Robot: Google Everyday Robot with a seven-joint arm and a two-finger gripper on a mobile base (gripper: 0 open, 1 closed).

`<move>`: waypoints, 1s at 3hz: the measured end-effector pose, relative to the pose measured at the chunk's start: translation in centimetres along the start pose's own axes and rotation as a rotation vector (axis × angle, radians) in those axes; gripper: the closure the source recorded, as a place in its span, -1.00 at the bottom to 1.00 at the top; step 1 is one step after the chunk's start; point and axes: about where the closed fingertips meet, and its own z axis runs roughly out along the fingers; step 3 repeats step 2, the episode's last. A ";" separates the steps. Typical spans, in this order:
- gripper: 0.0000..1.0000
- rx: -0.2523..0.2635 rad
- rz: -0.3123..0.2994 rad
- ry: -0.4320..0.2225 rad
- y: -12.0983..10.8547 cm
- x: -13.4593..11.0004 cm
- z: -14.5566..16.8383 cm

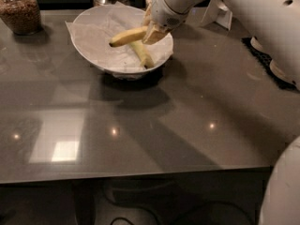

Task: Pick banana from white bowl

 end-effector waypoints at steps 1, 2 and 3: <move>1.00 0.073 0.012 -0.035 2.2 0.1 -5.5; 1.00 0.143 0.053 -0.082 5.1 0.5 -10.9; 1.00 0.143 0.053 -0.082 5.1 0.5 -10.9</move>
Offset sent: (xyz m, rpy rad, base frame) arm -0.1484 -0.1126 0.0848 0.2546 -0.1335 -0.0990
